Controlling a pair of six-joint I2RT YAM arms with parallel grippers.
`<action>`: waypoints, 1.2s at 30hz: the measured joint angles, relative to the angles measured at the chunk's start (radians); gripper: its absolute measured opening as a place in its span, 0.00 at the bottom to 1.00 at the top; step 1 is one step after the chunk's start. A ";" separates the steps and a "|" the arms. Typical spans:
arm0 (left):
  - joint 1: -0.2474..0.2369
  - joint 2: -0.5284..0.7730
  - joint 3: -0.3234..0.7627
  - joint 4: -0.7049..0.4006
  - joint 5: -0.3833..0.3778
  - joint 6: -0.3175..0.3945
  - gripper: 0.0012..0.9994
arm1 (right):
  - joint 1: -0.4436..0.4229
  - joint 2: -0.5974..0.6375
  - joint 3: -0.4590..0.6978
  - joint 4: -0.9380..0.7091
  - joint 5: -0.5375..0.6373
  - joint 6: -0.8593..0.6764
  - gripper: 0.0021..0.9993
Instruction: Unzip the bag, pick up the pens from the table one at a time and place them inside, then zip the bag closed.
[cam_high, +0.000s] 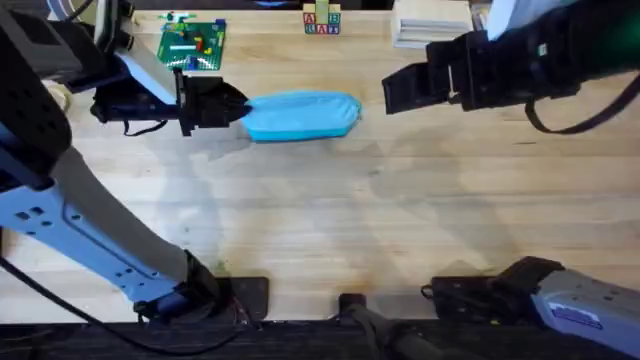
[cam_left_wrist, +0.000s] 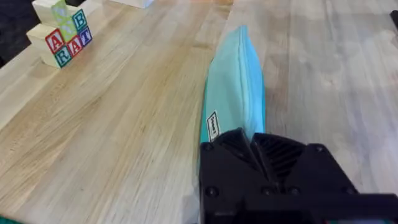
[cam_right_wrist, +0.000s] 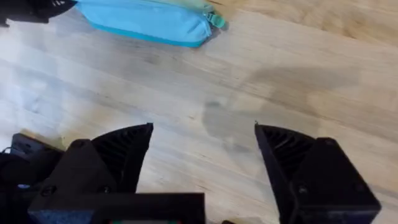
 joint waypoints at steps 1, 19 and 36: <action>0.000 0.000 0.000 0.000 0.000 0.000 0.04 | 0.004 0.000 0.000 0.000 -0.001 0.000 1.00; 0.000 0.000 0.000 -0.004 0.029 0.000 0.99 | 0.007 0.000 0.000 -0.002 -0.002 0.000 1.00; 0.000 0.000 0.000 -0.005 0.036 0.000 1.00 | 0.007 0.000 0.000 -0.005 -0.004 0.000 1.00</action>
